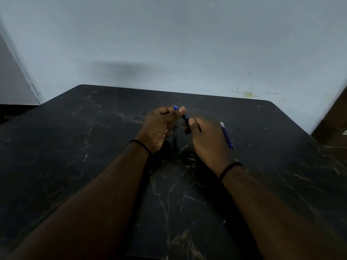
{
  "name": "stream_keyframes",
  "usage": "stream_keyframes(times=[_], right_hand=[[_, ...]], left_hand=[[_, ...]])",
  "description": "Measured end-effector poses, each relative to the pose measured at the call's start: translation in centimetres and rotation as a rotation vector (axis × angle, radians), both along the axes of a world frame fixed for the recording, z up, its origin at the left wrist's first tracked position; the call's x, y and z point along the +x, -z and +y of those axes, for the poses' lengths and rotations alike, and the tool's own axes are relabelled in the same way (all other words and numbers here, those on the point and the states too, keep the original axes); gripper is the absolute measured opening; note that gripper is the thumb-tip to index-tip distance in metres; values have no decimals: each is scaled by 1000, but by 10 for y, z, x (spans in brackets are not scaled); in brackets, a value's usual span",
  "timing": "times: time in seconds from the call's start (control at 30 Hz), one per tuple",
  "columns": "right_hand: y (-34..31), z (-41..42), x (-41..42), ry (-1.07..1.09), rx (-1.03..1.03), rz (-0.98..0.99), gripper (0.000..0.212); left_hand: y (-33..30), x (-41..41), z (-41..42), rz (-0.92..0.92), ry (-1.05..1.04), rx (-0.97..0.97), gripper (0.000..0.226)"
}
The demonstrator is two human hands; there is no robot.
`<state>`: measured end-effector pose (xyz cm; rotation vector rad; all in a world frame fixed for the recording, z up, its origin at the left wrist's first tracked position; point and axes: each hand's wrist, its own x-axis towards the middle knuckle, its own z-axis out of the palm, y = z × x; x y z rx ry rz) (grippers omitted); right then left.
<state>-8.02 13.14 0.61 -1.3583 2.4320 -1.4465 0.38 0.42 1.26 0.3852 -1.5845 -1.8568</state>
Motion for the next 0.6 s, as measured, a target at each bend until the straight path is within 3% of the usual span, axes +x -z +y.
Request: stream_keyframes(times=[0.17,0.33,0.47,0.6], right_hand=[[3,0,0,-26,-125,-55,6],[2,-2,1,-15,-136,-84,8],[0,-1,1,11,-9,10,39],[3,-1,-2,-20,-49,21,27]], left_hand=[[2,-3,-1,15,2,5,38],[2,-4,1,14,9,-1,35],[0,-1,1,-3,7,-3,39],[-1,0,1,9,-19,10,51]])
